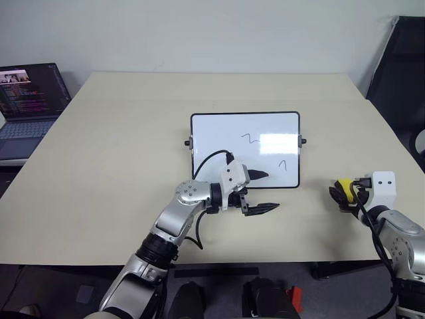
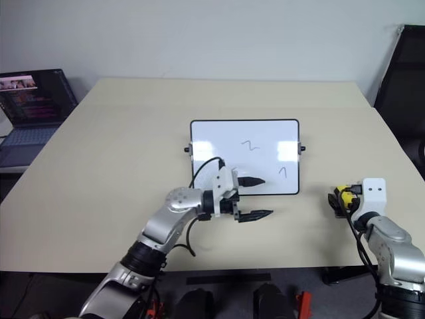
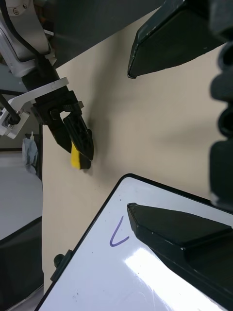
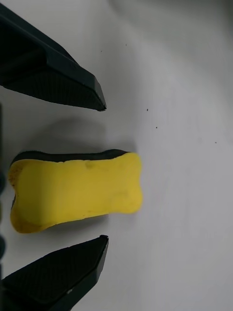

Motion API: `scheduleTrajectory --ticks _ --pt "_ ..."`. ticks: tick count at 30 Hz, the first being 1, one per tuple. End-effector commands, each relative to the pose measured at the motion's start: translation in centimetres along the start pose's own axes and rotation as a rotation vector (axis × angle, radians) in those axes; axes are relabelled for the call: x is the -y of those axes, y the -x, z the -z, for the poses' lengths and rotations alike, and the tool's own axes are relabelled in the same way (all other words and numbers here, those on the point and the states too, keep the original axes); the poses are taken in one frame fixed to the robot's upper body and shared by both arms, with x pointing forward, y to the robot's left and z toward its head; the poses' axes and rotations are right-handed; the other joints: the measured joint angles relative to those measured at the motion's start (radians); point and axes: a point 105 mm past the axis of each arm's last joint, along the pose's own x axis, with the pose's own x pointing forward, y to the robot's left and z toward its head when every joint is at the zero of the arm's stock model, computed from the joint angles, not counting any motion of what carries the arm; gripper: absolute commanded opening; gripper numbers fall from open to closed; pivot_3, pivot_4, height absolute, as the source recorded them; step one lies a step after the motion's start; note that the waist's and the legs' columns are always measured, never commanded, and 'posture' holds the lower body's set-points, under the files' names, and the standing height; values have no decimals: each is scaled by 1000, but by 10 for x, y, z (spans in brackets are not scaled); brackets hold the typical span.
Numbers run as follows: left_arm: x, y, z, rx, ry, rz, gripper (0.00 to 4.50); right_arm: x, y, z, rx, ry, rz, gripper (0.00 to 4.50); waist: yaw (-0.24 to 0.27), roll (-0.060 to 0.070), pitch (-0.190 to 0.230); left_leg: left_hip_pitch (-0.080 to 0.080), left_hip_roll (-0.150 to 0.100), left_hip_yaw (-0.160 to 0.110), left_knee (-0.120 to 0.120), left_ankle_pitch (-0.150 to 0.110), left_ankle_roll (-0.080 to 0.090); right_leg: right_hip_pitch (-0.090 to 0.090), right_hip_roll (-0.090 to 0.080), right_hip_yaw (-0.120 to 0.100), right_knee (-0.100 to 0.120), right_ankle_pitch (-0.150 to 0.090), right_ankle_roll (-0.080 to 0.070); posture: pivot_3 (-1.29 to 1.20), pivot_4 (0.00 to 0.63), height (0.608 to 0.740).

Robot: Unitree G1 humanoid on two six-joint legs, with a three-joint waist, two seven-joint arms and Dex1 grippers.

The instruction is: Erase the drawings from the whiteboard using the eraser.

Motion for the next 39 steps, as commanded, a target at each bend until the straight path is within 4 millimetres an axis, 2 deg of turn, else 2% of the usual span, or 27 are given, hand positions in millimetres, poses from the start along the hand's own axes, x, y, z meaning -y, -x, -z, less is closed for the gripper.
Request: scheduleTrajectory --ticks 1,2,5,12,13,21,27,30,34,39 --pt "-2 0 -15 41 -57 -5 4500 4 1 -14 54 17 19 4490 0 0 0 0 0 0 0 0 0 0 0 0 0 0 0 0 150 740" --pt "-2 0 -15 40 -59 -5 4500 6 1 -13 54 12 27 4490 0 0 0 0 0 0 0 0 0 0 0 0 0 0 0 0 150 740" --pt "-2 -1 -15 41 -60 -5 4500 10 2 -11 53 2 52 3876 0 0 0 0 0 0 0 0 0 0 0 0 0 0 0 0 150 740" --pt "-3 -1 -14 37 -60 -8 4500 13 2 -10 51 -22 67 1333 0 0 0 0 0 0 0 0 0 0 0 0 0 0 0 0 150 740" --pt "-3 0 -14 34 -61 -9 4500 14 2 -10 51 -26 70 1085 0 0 0 0 0 0 0 0 0 0 0 0 0 0 0 0 150 740" --pt "-5 0 -13 29 -67 -15 4500 18 2 -13 56 -35 85 1072 0 0 0 0 0 0 0 0 0 0 0 0 0 0 0 0 150 740" --pt "-15 1 -13 24 -113 -96 4500 1 6 -20 112 -22 29 1072 -1 0 0 0 0 0 0 0 0 0 0 0 0 0 0 0 150 740" --pt "-27 6 -4 -22 -147 -179 4500 -13 11 -37 213 38 -2 1072 0 0 0 0 0 0 0 0 0 0 0 0 0 0 0 0 150 740" --pt "-54 16 2 -84 -208 -319 4500 -48 17 -57 340 67 -118 1072 -3 0 0 0 0 0 0 0 0 0 0 0 1 0 0 0 150 740" --pt "-60 18 7 -111 -231 -339 4500 -82 23 -78 457 83 -233 1072 0 0 0 0 0 0 0 0 0 0 0 -1 0 0 0 0 150 740"
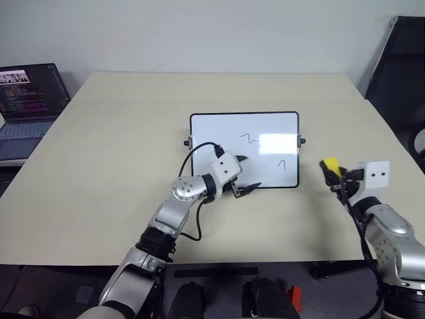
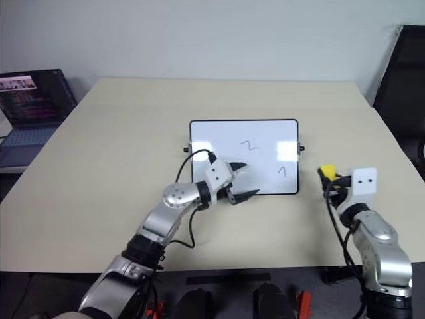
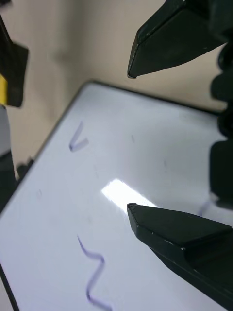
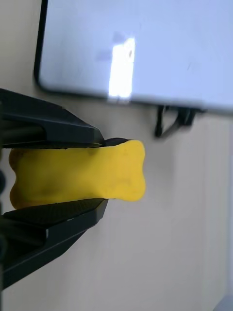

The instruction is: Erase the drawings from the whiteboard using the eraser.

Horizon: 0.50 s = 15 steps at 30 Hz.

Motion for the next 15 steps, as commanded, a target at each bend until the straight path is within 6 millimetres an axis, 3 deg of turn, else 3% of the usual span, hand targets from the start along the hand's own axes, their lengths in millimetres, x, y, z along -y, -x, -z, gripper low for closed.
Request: scheduleTrajectory --ticks 1,5,9,11,15 --pt "-7 0 -8 26 -47 -19 4500 -18 -4 -32 140 23 -57 1072 0 0 0 0 0 0 0 0 0 0 0 0 0 0 0 0 150 740" --pt "-6 -1 -7 29 -46 -15 4500 -44 -15 -40 172 42 -134 1072 0 0 0 0 0 0 0 0 0 -1 0 0 0 0 0 0 150 740" --pt "-4 -4 -8 37 -46 -5 4500 -54 -31 -40 168 27 -148 1072 0 0 0 0 0 0 0 0 0 -1 0 -1 0 0 0 0 150 740" --pt "-4 -4 -9 38 -46 -6 4500 -62 -38 -31 133 56 -183 1072 0 0 0 0 0 1 0 0 0 -1 0 0 0 0 0 0 150 740" --pt "-7 -4 -10 40 -49 -10 4500 -68 -46 5 -31 140 -206 1072 0 0 0 0 0 0 0 0 0 -1 0 -1 0 0 0 0 150 740"
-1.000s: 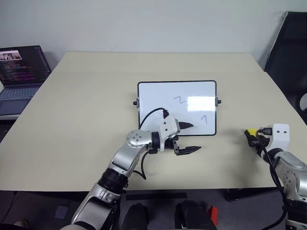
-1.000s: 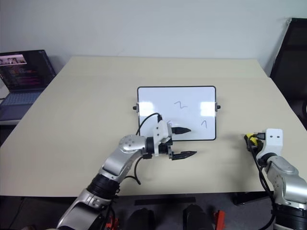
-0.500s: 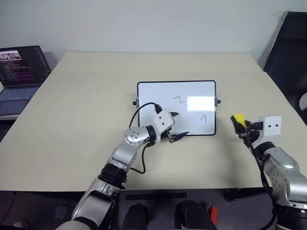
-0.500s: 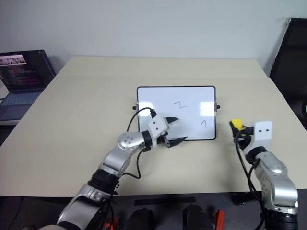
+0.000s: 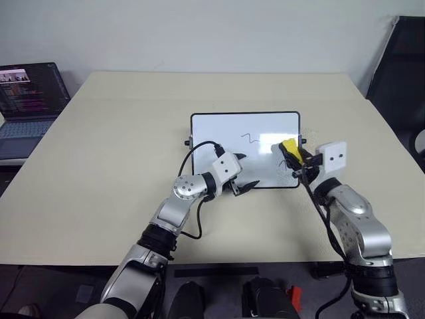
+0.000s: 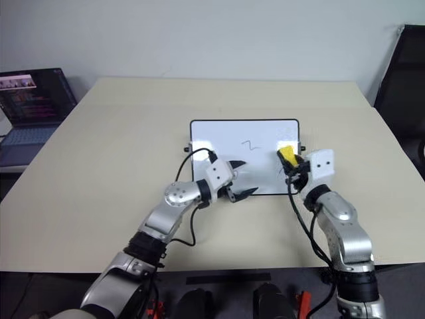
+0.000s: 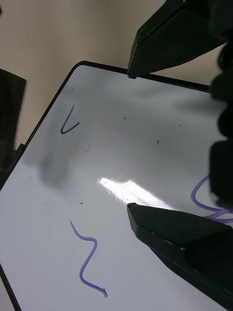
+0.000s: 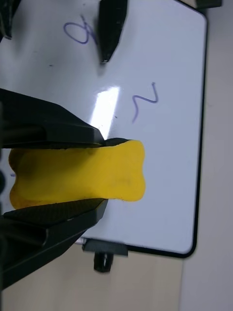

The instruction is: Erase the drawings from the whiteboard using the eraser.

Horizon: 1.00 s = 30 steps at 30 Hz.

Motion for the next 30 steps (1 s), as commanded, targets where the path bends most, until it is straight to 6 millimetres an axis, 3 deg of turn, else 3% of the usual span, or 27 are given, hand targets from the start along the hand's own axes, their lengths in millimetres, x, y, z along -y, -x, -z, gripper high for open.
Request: scheduleTrajectory --ticks 1,4,10,15,21,28,30 --pt "-9 0 -15 47 -41 -21 4500 0 -3 21 -118 77 -8 1072 0 0 0 0 0 0 0 0 0 0 0 0 0 0 0 0 150 740" --pt "-12 2 -15 44 -40 -36 4500 14 0 41 -242 110 44 1072 -1 0 0 0 0 1 0 0 0 0 0 1 0 0 0 0 150 740" --pt "-12 4 -14 44 -32 -49 4500 31 8 48 -310 138 98 1072 2 -1 -1 3 -1 0 3 2 2 3 0 1 1 3 2 0 150 740" --pt "-12 5 -15 46 -30 -54 4500 29 34 64 -387 155 72 1072 3 -4 -3 2 -3 1 4 2 3 4 -2 3 0 4 3 0 150 740" --pt "-15 5 -15 46 -32 -62 4500 13 65 85 -487 155 3 1072 -2 -5 -3 2 -2 1 3 2 3 3 -1 3 0 4 4 0 150 740" --pt "-15 7 -15 45 -34 -64 4500 25 55 70 -422 163 52 1072 -5 -7 -2 2 -2 1 3 2 3 3 -1 4 0 4 3 0 150 740" --pt "-14 7 -15 47 -33 -64 4500 32 48 51 -327 146 88 1072 -5 -7 -2 2 -2 2 3 2 3 3 -1 4 -1 4 3 0 150 740"
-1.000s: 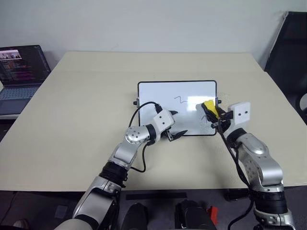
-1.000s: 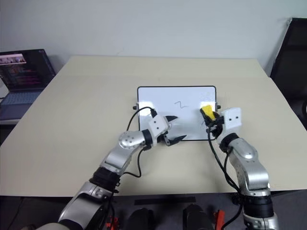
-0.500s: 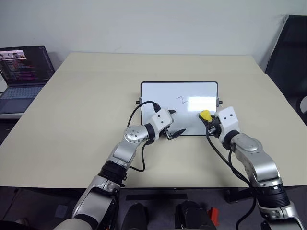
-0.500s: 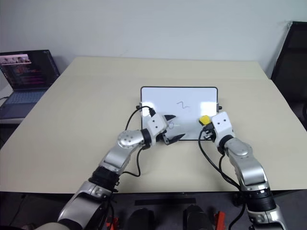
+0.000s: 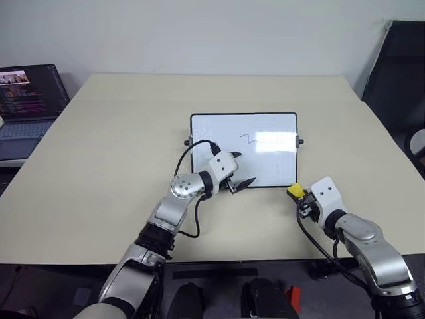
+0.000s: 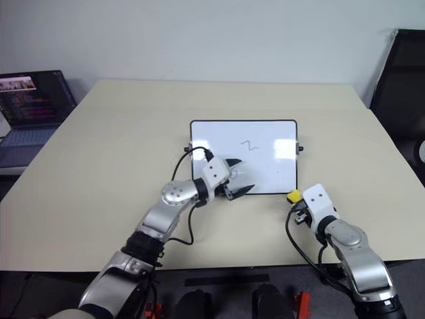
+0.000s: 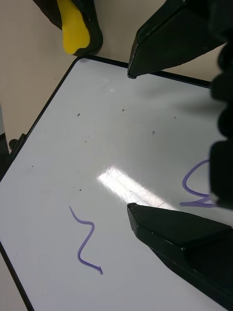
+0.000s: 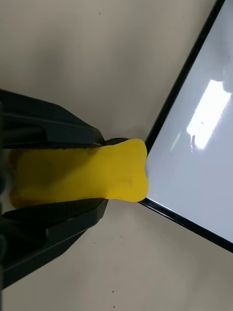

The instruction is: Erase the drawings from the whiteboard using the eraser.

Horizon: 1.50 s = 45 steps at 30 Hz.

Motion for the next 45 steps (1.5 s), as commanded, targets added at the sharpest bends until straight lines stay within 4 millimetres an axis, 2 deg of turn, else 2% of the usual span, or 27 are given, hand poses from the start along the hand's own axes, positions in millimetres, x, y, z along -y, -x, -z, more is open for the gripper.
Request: scheduleTrajectory --ticks 1,6,9,12,16,20,23,26,31,37,42,45 --pt "-5 2 -18 60 -34 -20 4500 22 1 -16 87 -53 91 1072 -1 0 0 0 0 0 0 0 0 0 0 0 0 0 0 0 150 740" --pt "-2 6 -19 63 -33 -17 4500 29 20 -39 236 -80 133 1072 5 1 1 -2 0 0 -1 0 0 -2 0 0 0 0 0 0 150 740" --pt "0 8 -19 60 -30 -16 4500 33 30 -39 244 -89 174 1072 6 1 1 -4 0 -1 -4 -1 0 -4 0 -1 -1 -2 0 0 150 740" --pt "0 10 -18 55 -27 -21 4500 37 31 -39 247 -98 212 1072 7 1 1 -4 0 -2 -5 -1 -1 -5 0 -1 -1 -3 -1 0 150 740" --pt "-3 13 -18 50 -17 -47 4500 35 23 -51 293 -108 226 1072 2 2 2 -3 0 -1 -5 -1 -1 -5 0 -1 0 -3 -1 0 150 740" --pt "-4 14 -15 35 -29 -50 4500 32 16 -51 287 -102 210 1072 4 2 2 -3 0 -2 -4 -1 -1 -4 0 -1 1 -3 -1 0 150 740" --pt "-14 17 -15 22 -44 -101 4500 32 12 -58 315 -98 205 1072 5 2 2 -3 0 -1 -4 -1 -1 -4 0 -1 0 -3 -1 0 150 740" --pt "-34 25 -10 -20 -65 -209 4500 32 3 -73 363 -107 192 1072 1 2 3 -3 0 -1 -4 -1 -1 -4 0 0 0 -3 -1 0 150 740" --pt "-50 31 -6 -59 -96 -284 4500 11 -23 -107 461 -102 103 1072 0 3 3 -2 1 -2 -4 -1 0 -4 2 -2 2 -2 -2 0 150 740" --pt "-51 31 -5 -59 -99 -284 4500 -10 -51 -153 563 -90 22 1072 4 3 3 -3 1 0 -4 -1 -1 -5 1 -1 1 -2 -2 0 150 740" --pt "-48 28 -7 -50 -97 -275 4500 -26 -66 -172 592 -65 -28 1072 6 3 3 -4 1 -2 -5 -1 -1 -5 1 -2 1 -2 -2 0 150 740" --pt "-47 28 -8 -46 -96 -273 4500 -31 -70 -176 598 -51 -49 1072 6 3 3 -4 2 -1 -5 -1 -1 -5 0 -2 1 -2 -3 0 150 740"
